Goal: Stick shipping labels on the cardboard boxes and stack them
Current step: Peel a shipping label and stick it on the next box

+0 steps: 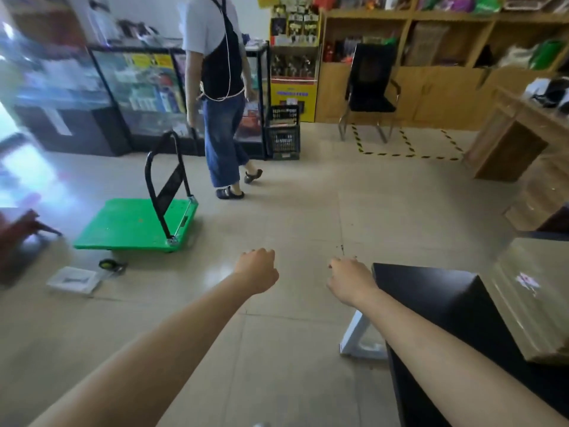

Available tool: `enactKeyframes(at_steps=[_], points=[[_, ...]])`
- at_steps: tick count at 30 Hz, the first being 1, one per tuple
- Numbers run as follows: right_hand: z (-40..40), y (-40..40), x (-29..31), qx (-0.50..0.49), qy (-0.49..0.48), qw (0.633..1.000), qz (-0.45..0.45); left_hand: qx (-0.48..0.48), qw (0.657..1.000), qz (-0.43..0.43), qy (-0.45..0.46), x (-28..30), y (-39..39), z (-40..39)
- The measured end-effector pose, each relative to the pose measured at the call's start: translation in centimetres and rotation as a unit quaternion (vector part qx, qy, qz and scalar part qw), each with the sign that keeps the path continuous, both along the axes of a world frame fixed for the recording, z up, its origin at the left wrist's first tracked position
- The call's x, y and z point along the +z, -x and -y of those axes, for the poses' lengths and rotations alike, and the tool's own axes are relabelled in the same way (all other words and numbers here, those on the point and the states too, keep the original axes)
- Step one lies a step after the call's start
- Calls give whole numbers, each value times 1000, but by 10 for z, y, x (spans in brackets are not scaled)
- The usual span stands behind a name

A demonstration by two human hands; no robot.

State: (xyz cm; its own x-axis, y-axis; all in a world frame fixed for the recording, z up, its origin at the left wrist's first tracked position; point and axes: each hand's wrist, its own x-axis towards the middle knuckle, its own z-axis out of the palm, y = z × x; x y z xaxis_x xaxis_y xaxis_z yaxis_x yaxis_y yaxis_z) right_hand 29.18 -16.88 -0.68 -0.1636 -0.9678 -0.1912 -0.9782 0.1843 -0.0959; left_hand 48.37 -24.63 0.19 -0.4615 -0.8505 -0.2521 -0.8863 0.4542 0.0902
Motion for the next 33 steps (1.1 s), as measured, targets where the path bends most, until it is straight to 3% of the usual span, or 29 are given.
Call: enactKeyframes(at_steps=[4,8,13,18,24,28,33], points=[[67,16,-8,-15,-14,999,25,2,1000,6,-5,-7,16,65],[135,37,-10,-95,-12,990,106,-28,1000,0,-5,-6,44,139],[190,85,-7,-141,-1,983,114,-116,993,13,-3,1,108,217],[190,164,-7,-247,13,964,100,-241,970,21,-14,-1,224,246],[128,271,-13,-410,27,905,107,-401,916,20,0,1,384,217],[65,311,-8,-502,42,862,58,-516,856,6,27,6,470,166],[-10,330,-3,-619,45,783,29,-626,780,-15,-5,6,540,90]])
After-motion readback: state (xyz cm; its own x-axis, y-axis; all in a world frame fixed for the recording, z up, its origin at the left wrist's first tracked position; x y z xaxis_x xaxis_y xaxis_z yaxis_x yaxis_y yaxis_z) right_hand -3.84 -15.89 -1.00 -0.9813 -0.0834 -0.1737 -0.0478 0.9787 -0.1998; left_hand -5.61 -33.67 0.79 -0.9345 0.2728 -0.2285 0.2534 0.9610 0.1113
